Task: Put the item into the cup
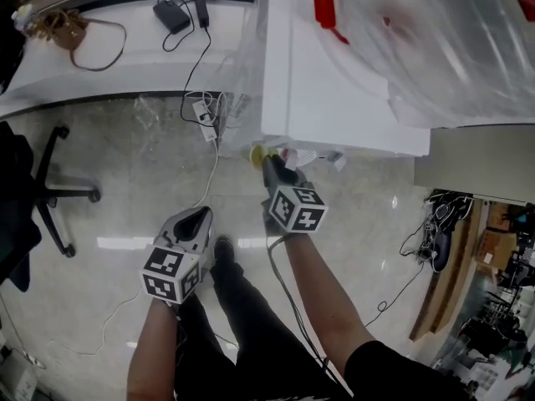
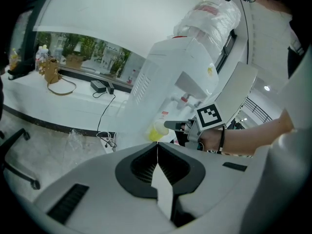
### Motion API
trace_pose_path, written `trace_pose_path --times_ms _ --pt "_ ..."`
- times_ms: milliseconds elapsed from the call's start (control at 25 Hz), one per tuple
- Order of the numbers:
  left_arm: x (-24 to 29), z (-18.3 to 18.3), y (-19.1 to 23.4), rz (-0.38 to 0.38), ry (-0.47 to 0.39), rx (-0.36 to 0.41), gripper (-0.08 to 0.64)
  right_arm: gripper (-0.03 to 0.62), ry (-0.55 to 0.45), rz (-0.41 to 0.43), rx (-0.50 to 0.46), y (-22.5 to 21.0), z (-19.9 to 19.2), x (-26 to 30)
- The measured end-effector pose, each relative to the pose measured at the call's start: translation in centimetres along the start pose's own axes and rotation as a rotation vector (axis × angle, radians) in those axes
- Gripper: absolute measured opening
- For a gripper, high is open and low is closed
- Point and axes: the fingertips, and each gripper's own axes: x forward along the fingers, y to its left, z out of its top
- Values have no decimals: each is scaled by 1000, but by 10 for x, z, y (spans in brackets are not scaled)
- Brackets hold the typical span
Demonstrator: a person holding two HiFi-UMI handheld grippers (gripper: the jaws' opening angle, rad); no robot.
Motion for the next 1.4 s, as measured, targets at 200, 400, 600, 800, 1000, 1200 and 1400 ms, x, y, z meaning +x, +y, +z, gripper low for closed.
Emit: trace_pose_path --times_ms 200,400,600,800,1000,1200,1400 --pt "-8 2 -8 -22 -10 7 6 71 -16 5 -10 16 -2 -19" --pt "-25 1 -10 -57 -20 11 6 71 -33 -5 1 37 -7 -42" --pt "-58 4 -13 -94 -16 63 6 67 -66 -47 55 57 -18 -76" --pt "-108 11 -18 -119 -20 117 6 61 -112 -70 94 95 -21 -116" --pt "-155 32 -39 -162 -40 160 6 13 -147 -111 118 127 -11 -161" --pt "-209 39 -60 -204 -56 208 6 3 -190 -127 137 162 -5 -210" --pt "-250 49 -60 -229 -89 218 6 2 -245 -156 160 190 1 -251"
